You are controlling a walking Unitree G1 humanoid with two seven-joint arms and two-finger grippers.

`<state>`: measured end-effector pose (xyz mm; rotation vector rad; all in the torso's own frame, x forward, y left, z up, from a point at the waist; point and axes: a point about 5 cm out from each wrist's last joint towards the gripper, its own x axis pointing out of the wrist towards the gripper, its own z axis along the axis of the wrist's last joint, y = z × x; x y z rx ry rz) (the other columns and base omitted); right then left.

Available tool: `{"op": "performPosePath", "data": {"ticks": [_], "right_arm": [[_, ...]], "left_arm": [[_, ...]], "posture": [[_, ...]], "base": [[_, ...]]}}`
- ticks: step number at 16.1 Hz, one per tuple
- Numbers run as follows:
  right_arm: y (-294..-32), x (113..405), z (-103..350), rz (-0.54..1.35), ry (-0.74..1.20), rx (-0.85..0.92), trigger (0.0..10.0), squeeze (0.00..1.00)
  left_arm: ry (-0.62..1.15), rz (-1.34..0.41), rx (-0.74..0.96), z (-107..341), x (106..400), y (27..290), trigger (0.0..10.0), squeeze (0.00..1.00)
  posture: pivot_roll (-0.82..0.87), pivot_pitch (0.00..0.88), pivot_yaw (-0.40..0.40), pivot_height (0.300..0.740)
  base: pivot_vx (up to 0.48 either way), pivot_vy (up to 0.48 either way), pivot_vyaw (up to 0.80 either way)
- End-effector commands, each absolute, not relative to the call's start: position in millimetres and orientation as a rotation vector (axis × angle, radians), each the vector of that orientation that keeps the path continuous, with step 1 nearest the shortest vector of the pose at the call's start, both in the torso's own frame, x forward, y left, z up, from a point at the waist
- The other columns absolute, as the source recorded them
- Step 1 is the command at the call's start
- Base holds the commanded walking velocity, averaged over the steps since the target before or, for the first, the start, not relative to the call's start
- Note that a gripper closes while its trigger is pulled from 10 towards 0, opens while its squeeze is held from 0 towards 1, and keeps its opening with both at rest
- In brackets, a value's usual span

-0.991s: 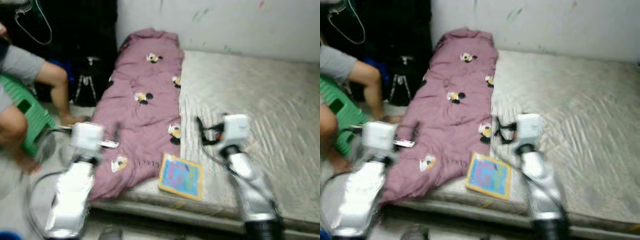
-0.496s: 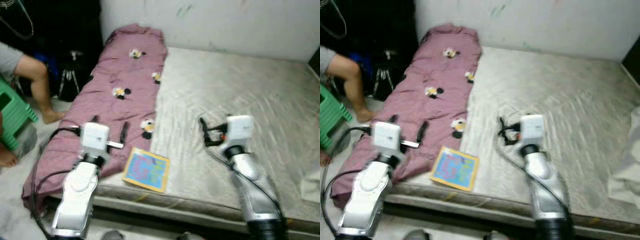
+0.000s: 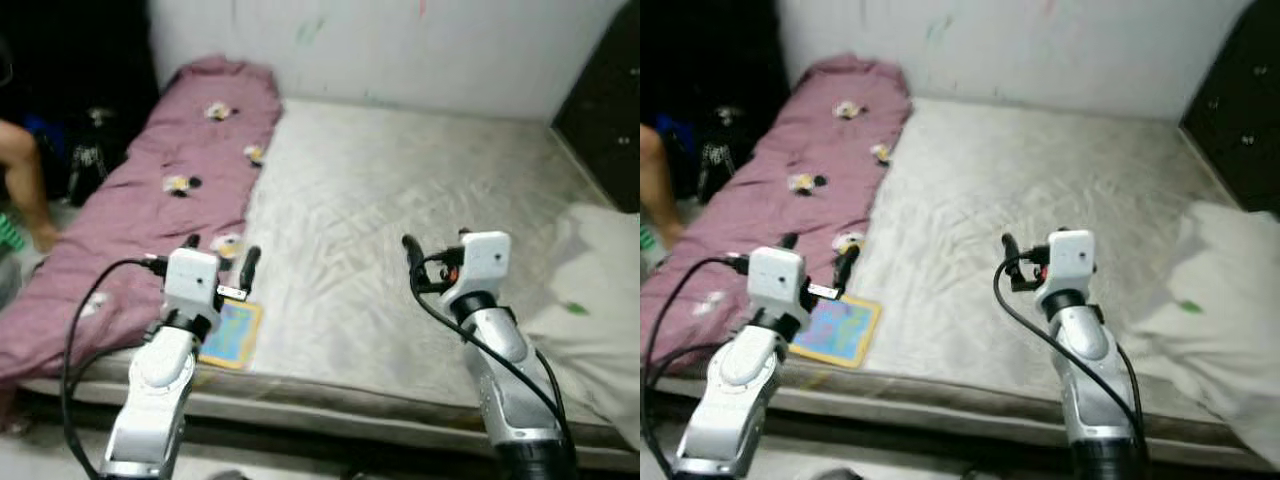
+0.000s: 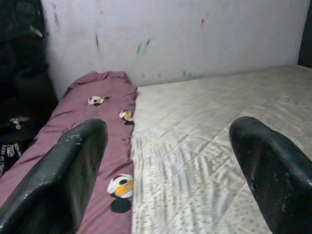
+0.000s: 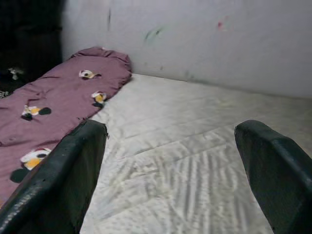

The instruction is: Clean up the room

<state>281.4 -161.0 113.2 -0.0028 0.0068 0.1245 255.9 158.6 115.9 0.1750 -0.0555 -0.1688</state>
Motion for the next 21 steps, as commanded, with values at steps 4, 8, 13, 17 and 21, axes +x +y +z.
{"op": "performPosePath", "data": {"ticks": [4,8,13,17,21], "right_arm": [[-155.6,282.6,115.2,0.137,-0.001,0.011,10.0,0.0],[-156.2,282.6,115.0,0.135,0.002,0.01,10.0,0.0],[-156.7,282.6,114.8,0.135,0.004,0.007,10.0,0.0],[-156.8,282.6,114.9,0.133,0.005,0.006,10.0,0.0],[-157.5,283.5,115.1,0.128,0.002,0.006,10.0,0.0]], "left_arm": [[-0.06,-0.155,0.186,118.1,256.3,163.3,10.0,0.0],[-0.061,-0.154,0.185,118.2,256.6,162.6,10.0,0.0],[-0.061,-0.154,0.184,118.0,256.4,161.8,10.0,0.0],[-0.061,-0.155,0.182,118.0,256.4,161.6,10.0,0.0],[-0.062,-0.158,0.179,118.1,257.8,160.3,10.0,0.0]], "posture": [[0.0,0.0,-0.058,0.74],[0.0,0.0,-0.06,0.74],[0.0,0.0,-0.062,0.74],[-0.01,0.0,-0.061,0.74],[-0.01,0.0,-0.054,0.74]], "base": [[0.0,-0.359,0.0],[0.0,-0.359,0.0],[0.0,-0.36,0.0],[0.0,-0.36,0.0],[0.0,-0.36,0.0]]}}
